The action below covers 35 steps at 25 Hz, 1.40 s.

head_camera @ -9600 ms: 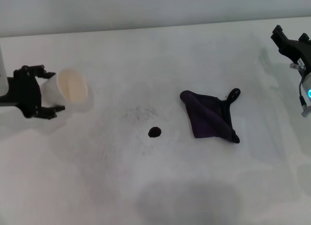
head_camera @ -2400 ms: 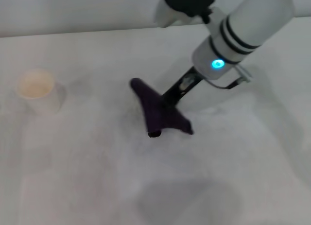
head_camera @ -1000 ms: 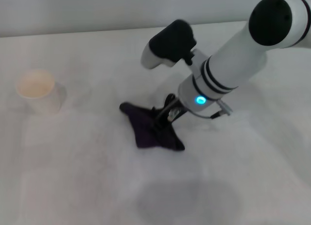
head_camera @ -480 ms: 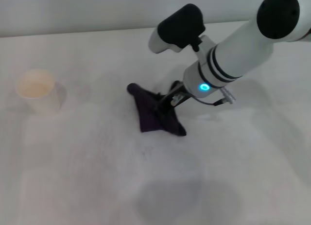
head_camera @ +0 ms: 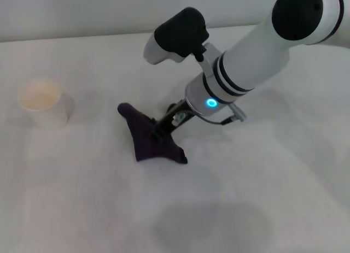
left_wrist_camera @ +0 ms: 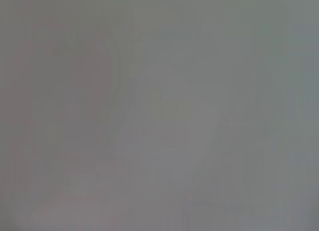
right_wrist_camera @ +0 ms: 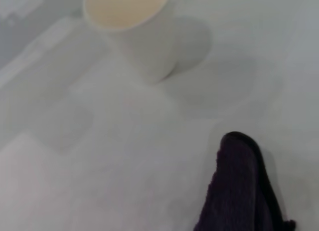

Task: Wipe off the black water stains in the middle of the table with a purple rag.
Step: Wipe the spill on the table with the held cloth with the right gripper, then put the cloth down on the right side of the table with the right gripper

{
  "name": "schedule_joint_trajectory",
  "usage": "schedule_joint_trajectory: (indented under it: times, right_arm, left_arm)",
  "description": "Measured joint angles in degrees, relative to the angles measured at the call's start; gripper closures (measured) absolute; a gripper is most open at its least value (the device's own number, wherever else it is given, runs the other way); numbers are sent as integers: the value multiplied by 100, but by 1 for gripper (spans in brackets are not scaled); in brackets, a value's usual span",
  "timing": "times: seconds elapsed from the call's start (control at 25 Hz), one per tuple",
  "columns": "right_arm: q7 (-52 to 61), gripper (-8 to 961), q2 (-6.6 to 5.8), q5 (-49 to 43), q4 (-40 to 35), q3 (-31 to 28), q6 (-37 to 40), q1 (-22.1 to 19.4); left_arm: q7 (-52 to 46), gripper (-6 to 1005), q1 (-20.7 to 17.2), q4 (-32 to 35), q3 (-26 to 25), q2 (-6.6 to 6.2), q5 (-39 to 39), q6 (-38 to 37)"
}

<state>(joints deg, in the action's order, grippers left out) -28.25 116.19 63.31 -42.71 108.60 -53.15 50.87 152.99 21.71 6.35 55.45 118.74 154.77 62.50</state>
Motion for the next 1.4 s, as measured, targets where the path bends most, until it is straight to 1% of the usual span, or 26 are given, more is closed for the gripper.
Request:
schedule_joint_trajectory:
  times: [0.16,0.24,0.28,0.32,0.4,0.52,0.64,0.72,0.84,0.96,1.04,1.12,1.16,1.4]
  right_arm:
    - [7,848,-5,-32,107,-23,372,10]
    - [3,848,-39,-95,118,-58,391,14]
    - [3,847,-76,-291,84,-168,278,15]
    - [3,847,-76,-291,84,-168,278,15]
    - [-22,847,-96,-707,-41,-589,-21,-45]
    - [-162,848,-88,-1215,-510,-1303,-483,-329]
    - [-186,848,-93,-1583,-1147,-1756,-995,-657]
    - [-173,848,-95,-1781,-1439,-2063,-1359,-804]
    - [-178,838,-92,-1890,-1565,-2403,-1765,-914]
    - [-174,824,-93,-2004,-1478,-2468,-1849,-955]
    - [-175,814,-83,-2236,-1250,-2480,-1701,-964]
    - [-189,805,-77,-2255,-1168,-2482,-1639,-961]
    - [-241,800,-66,-2251,-966,-2481,-1546,-936]
    - [-372,771,-66,-2213,-718,-2493,-1503,-934]
  left_arm:
    - [2,152,-9,24,-129,-2,0,-1]
    - [2,152,-34,47,-195,-4,1,-2]
    - [2,152,-44,58,-207,-6,1,-2]
    - [2,152,-55,71,-223,-8,6,-3]
    - [6,152,-64,80,-268,-15,26,-9]
    - [11,152,-64,89,-279,-17,35,-12]
    - [12,152,-94,156,-280,-17,49,-38]
    - [12,152,-128,212,-305,-17,57,-57]
    - [12,152,-145,229,-400,-18,62,-62]
    - [12,152,-166,229,-425,-18,62,-62]
    - [12,152,-175,229,-425,-17,62,-62]
    - [12,152,-185,228,-427,-13,62,-63]
    - [12,152,-183,228,-428,-12,62,-63]
    - [11,152,-156,226,-431,-1,62,-32]
